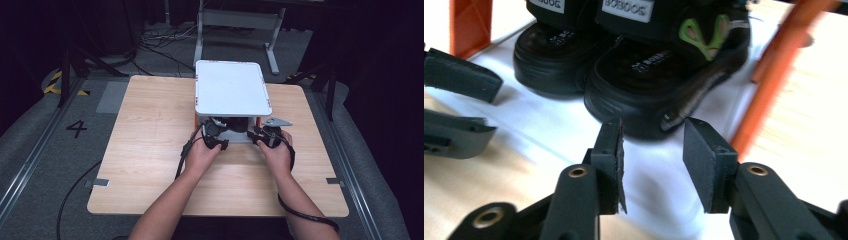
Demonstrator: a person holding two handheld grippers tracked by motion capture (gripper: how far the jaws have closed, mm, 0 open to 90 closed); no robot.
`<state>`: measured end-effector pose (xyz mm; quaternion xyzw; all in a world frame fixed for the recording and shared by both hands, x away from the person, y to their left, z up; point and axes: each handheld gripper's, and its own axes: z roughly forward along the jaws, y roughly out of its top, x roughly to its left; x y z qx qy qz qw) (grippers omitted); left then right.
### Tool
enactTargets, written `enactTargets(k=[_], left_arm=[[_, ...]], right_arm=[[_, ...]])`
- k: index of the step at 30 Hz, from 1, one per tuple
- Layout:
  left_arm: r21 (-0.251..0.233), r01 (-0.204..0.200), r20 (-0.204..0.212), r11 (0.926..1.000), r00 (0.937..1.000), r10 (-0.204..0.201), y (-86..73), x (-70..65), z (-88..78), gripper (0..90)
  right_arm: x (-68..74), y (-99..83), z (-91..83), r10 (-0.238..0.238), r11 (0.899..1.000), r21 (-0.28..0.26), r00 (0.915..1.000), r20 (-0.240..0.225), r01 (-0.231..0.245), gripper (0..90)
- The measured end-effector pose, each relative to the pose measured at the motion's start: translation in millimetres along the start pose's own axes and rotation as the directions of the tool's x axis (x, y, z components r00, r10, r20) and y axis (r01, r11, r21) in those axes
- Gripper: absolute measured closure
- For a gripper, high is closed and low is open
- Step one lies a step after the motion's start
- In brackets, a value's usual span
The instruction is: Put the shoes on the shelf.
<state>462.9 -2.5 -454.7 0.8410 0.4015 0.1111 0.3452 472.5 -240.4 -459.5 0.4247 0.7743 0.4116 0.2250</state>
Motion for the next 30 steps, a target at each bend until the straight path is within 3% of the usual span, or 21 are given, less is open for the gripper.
enactTargets(k=[8, 11, 12, 15, 19, 20, 24, 27, 30], left_arm=[[-0.006, -0.03, -0.029, 0.9995, 0.9991, 0.03, -3.8, -22.6, -51.3, 32.4], [-0.009, -0.037, -0.048, 0.9993, 0.9982, 0.037, -9.6, -21.8, -77.4, 27.8], [-0.004, -0.042, -0.048, 0.9991, 0.998, 0.042, -11.2, -19.2, -84.9, 26.1], [-0.003, -0.049, -0.07, 0.9988, 0.9964, 0.049, -16.6, -10.2, -103.7, 21.9], [-0.016, -0.05, -0.091, 0.9986, 0.9947, 0.048, -25.7, 2.1, -124.7, 19.4], [-0.013, -0.05, -0.099, 0.9986, 0.9939, 0.049, -27.9, 4.5, -128.2, 17.7], [0.039, -0.066, -0.106, 0.9971, 0.9919, 0.07, -43.3, 20.1, -141.6, 16.7], [0.083, -0.054, -0.122, 0.995, 0.9905, 0.064, -55.3, 34.0, -147.9, 16.8], [0.11, -0.026, -0.15, 0.9936, 0.9877, 0.043, -64.2, 44.9, -152.6, 16.8]], right_arm=[[10.4, 11.7, -53.0, -0.061, 0.997, -0.04, 0.9978, -0.028, 0.06, 43.0], [10.3, 15.0, -71.0, -0.035, 0.999, -0.019, 0.9976, -0.059, 0.034, 44.6], [8.2, 15.5, -78.2, -0.027, 0.999, -0.022, 0.9971, -0.071, 0.025, 38.1], [0.1, 14.9, -95.7, -0.006, 1.0, -0.015, 0.9988, -0.049, 0.006, 35.6], [-10.4, 14.0, -112.9, 0.018, 1.0, -0.014, 0.9984, -0.053, -0.018, 26.8], [-13.2, 13.3, -117.7, 0.006, 1.0, -0.002, 0.999, -0.045, -0.006, 25.2], [-22.6, 7.9, -129.0, 0.021, 1.0, -0.01, 0.9981, -0.058, -0.021, 20.1], [-31.3, 1.7, -136.5, 0.013, 0.998, 0.058, 0.9981, -0.06, -0.009, 20.3], [-38.4, -2.5, -139.8, 0.006, 0.997, 0.075, 0.9982, -0.06, -0.001, 18.9]])
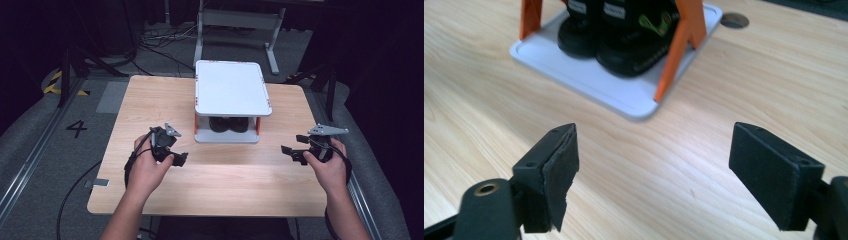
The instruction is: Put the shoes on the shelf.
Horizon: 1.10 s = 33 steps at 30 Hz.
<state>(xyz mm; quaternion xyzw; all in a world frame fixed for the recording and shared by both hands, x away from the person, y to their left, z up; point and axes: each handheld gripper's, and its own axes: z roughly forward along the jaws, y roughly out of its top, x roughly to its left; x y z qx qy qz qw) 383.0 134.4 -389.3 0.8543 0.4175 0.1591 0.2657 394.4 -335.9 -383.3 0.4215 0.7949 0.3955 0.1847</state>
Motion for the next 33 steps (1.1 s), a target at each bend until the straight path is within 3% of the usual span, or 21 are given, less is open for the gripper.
enactTargets(k=[1, 4, 5, 9, 11, 14, 16, 20, 24, 27, 28, 30, 33], left_arm=[[0.019, 0.015, -0.015, 0.9997, 0.9998, -0.015, -8.2, 8.7, -2.5, 16.8], [0.023, 0.047, -0.031, 0.9986, 0.9985, -0.046, -16.5, 15.3, -3.3, 16.8], [0.046, 0.067, -0.032, 0.9967, 0.9974, -0.065, -23.1, 20.8, -1.5, 16.8], [0.075, 0.049, -0.036, 0.996, 0.9983, -0.046, -37.0, 31.3, 4.5, 16.8], [0.082, 0.053, -0.04, 0.9952, 0.998, -0.05, -43.5, 36.3, 7.5, 16.8], [0.088, 0.014, -0.036, 0.996, 0.9993, -0.011, -52.1, 44.8, 12.3, 16.9], [0.086, -0.014, -0.006, 0.9962, 0.9999, 0.015, -55.4, 51.1, 18.7, 16.8], [0.095, 0.004, -0.008, 0.9955, 1.0, -0.003, -60.8, 56.2, 29.5, 16.9], [0.043, 0.073, -0.034, 0.9964, 0.9969, -0.071, -64.5, 60.4, 35.9, 16.8], [0.001, 0.129, -0.017, 0.9917, 0.9916, -0.129, -67.9, 61.7, 41.7, 16.9], [-0.007, 0.137, -0.023, 0.9905, 0.9902, -0.138, -68.7, 61.9, 43.4, 17.0], [-0.019, 0.131, -0.044, 0.9912, 0.9903, -0.132, -69.2, 61.3, 46.2, 17.0], [-0.045, 0.132, -0.051, 0.9902, 0.9896, -0.134, -69.3, 60.7, 50.5, 16.9]], right_arm=[[-8.5, -5.0, -3.0, -0.001, 1.0, 0.026, 0.9999, 0.013, 0.0, 15.3], [-15.7, -9.9, -5.6, -0.023, 0.999, 0.045, 0.9994, 0.027, 0.022, 15.4], [-22.7, -16.0, -6.1, -0.034, 0.998, 0.051, 0.9988, 0.034, 0.032, 15.4], [-30.8, -27.0, -1.6, -0.03, 0.998, 0.059, 0.9982, 0.051, 0.027, 15.6], [-36.9, -37.6, 6.0, -0.057, 0.994, 0.101, 0.9968, 0.056, 0.051, 16.0], [-40.2, -43.0, 11.1, -0.075, 0.99, 0.126, 0.9958, 0.053, 0.067, 16.0], [-45.5, -51.8, 21.6, -0.076, 0.989, 0.134, 0.9959, 0.049, 0.069, 15.7], [-49.3, -62.2, 36.7, -0.097, 0.987, 0.135, 0.9934, 0.062, 0.088, 15.9], [-53.0, -68.9, 45.6, -0.074, 0.993, 0.093, 0.9938, 0.083, 0.066, 15.5], [-57.4, -76.4, 52.2, -0.02, 0.997, 0.08, 0.9972, 0.072, 0.014, 15.7], [-59.7, -79.4, 54.4, -0.007, 0.996, 0.084, 0.9981, 0.061, 0.002, 15.9], [-61.8, -82.1, 56.0, -0.025, 0.996, 0.089, 0.9952, 0.094, 0.017, 14.4], [-62.8, -82.7, 57.0, -0.015, 0.997, 0.079, 0.9956, 0.092, 0.007, 14.8]])
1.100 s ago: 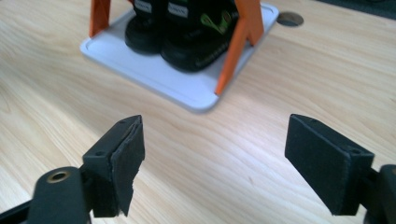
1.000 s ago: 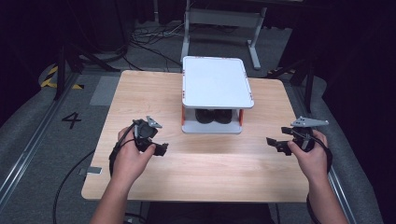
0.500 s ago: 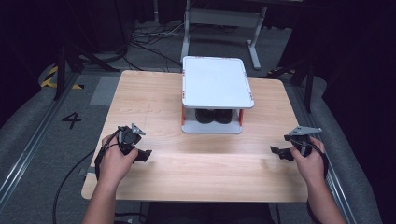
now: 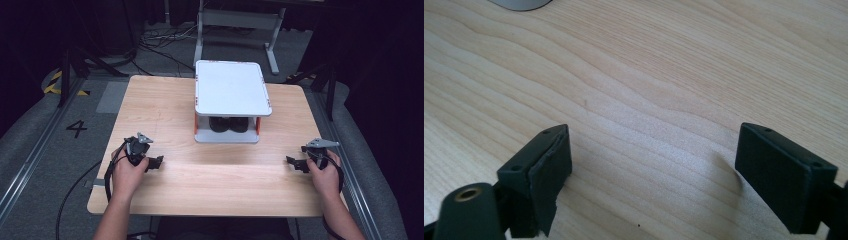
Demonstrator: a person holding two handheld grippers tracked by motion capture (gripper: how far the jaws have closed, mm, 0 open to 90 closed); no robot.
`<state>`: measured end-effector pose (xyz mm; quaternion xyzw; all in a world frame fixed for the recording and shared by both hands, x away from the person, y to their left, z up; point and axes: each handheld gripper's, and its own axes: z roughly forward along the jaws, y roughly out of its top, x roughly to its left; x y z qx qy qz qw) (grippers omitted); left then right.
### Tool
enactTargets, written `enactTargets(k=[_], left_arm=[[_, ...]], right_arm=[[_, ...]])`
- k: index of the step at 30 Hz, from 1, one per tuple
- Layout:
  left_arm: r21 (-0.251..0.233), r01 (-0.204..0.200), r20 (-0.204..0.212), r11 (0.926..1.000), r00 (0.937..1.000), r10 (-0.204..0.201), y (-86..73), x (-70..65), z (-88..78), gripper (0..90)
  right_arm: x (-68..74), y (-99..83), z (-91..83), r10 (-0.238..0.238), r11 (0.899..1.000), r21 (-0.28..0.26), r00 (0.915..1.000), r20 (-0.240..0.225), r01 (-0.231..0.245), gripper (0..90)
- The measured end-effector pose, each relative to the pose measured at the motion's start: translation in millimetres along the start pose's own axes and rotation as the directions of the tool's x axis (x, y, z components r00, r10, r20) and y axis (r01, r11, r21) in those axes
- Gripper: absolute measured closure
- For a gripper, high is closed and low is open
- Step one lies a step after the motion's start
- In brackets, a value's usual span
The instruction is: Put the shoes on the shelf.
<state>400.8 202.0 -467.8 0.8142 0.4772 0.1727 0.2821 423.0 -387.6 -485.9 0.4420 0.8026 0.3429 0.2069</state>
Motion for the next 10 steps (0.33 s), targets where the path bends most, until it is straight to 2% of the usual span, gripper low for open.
enactTargets(k=[2, 4, 7, 10], left_arm=[[-0.043, 0.01, -0.004, 0.999, 0.9999, -0.01, -0.9, 0.1, 3.8, 16.8], [-0.102, 0.027, -0.005, 0.9944, 0.9996, -0.027, -1.1, -0.1, 6.6, 16.9], [-0.086, 0.049, 0.007, 0.9951, 0.9988, -0.048, -2.6, 0.1, 9.6, 16.8], [-0.062, 0.035, 0.001, 0.9974, 0.9994, -0.035, -4.3, 0.9, 12.4, 16.8]], right_arm=[[0.1, -1.1, 0.9, 0.035, 0.999, -0.001, 0.9994, -0.004, -0.035, 14.5], [-0.1, -1.1, 1.1, 0.041, 0.999, 0.0, 0.9992, -0.005, -0.041, 14.3], [-0.1, -0.8, 1.5, 0.041, 0.999, 0.001, 0.9991, -0.003, -0.041, 13.4], [-0.2, -0.5, 2.0, 0.042, 0.999, 0.002, 0.9991, -0.002, -0.042, 13.0]])
